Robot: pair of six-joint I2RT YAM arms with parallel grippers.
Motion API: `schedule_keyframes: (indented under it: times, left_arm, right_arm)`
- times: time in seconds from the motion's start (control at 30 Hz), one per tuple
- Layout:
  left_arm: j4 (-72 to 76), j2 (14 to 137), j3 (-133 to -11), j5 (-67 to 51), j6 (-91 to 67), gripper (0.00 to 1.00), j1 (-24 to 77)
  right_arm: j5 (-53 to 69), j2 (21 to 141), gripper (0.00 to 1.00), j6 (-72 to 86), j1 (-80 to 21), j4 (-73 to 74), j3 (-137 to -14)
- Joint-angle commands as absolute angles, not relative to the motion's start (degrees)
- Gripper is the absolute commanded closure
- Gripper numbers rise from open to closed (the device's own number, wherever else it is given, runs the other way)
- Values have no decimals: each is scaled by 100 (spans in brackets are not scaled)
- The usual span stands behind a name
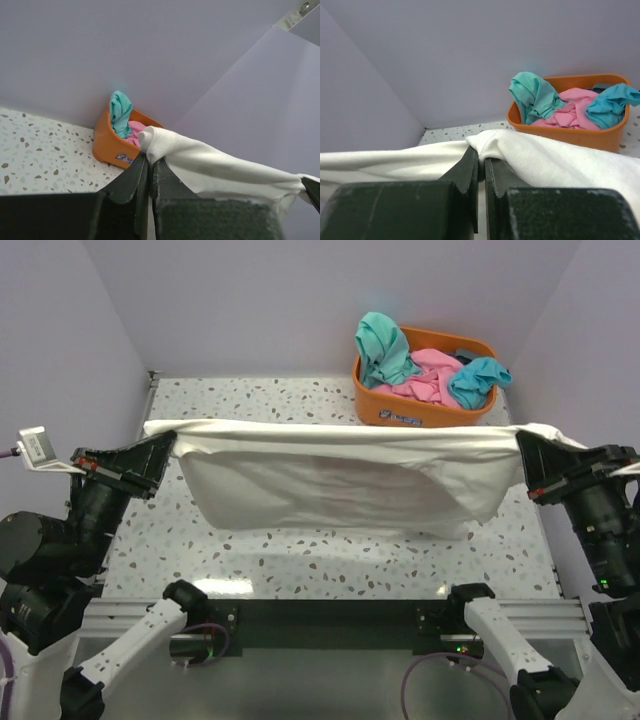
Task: Fold and stack the t-shirts
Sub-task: Flatten the tshirt out
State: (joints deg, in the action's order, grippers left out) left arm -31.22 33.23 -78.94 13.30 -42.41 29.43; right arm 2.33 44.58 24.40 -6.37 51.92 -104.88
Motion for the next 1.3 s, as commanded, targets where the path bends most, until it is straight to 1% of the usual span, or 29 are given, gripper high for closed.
schedule_keyframes:
  times: [0.0,0.13,0.23,0.33,0.37,0.43,0.47,0.53,0.57,0.6,0.63,0.67,0.7,0.73,0.8,0.9,1.0,1.03,1.07,1.1,1.13,1.17,1.2,1.27]
  left_arm:
    - [-3497,3235,-8051,1801,-4148,100,2936]
    - [-3708,3357,-7990,2380,-4245,100,2936]
    - [-3700,3646,-7691,3118,-4376,100,2936]
    - [-3718,4305,-7217,4110,-4604,100,2936]
    - [-3735,4785,-7051,4618,-4640,100,2927]
    - [-3832,5297,-6961,5070,-4859,100,2883]
    - [-3754,5787,-6848,5080,-4799,100,2665]
    - [-3166,6264,-6724,4451,-4405,100,2087]
    - [-2616,6736,-6611,3386,-4238,98,1361]
    - [-2480,6985,-6609,3001,-4062,63,1101]
    - [-2513,7240,-6696,2762,-4008,33,916]
    - [-2679,7695,-7045,2612,-3964,1,801]
    - [-3211,7864,-7249,2671,-3938,0,800]
    - [-3365,7971,-7364,2707,-3894,0,809]
    - [-3428,7806,-7138,2680,-3815,0,809]
    - [-3402,7060,-6252,2304,-4007,0,809]
    - [-3147,6268,-5136,1514,-4139,0,817]
    - [-3051,6101,-4585,1286,-4122,0,826]
    - [-2954,5821,-4336,961,-4105,0,835]
    - [-2927,5714,-4124,845,-4139,0,844]
    - [-2883,5530,-3757,731,-4140,0,852]
    - [-2761,5476,-3596,547,-4157,0,853]
    - [-2673,5432,-3464,475,-4131,0,853]
    - [-2515,5449,-3156,518,-4122,0,853]
  right_arm:
    - [246,4570,100,2294,-615,5644,-10661]
    - [298,4947,100,2382,-615,5424,-10486]
    - [711,5404,100,2548,-615,4652,-9662]
    - [1098,5896,100,2724,-615,3615,-8738]
    - [1220,6037,100,2759,-615,3108,-8345]
    - [1170,6537,100,2830,-676,2744,-8008]
    - [1038,6730,100,2787,-825,2446,-7685]
    - [661,7293,100,2682,-1036,2224,-7454]
    - [607,7521,99,2628,-1220,2154,-7479]
    - [528,7985,74,2584,-1291,2258,-7593]
    - [545,8163,58,2523,-1335,2381,-7750]
    - [432,8269,36,2514,-1432,2739,-8048]
    - [265,8331,16,2514,-1494,2890,-8120]
    - [98,8236,1,2444,-1555,2935,-8121]
    - [-193,7973,1,2469,-1617,2909,-7832]
    - [-334,7314,1,2750,-1617,2979,-7148]
    - [-395,6602,1,2953,-1652,3067,-6181]
    - [-439,6435,1,3040,-1661,3137,-5935]
    - [-492,6286,1,3085,-1670,3225,-5437]
    - [-449,5954,2,3137,-1679,3217,-5179]
    - [-405,5820,1,3155,-1679,3208,-4942]
    - [-343,5697,1,3181,-1679,3208,-4531]
    - [-308,5547,1,3199,-1679,3225,-4378]
    - [-220,5485,1,3234,-1696,3077,-3993]
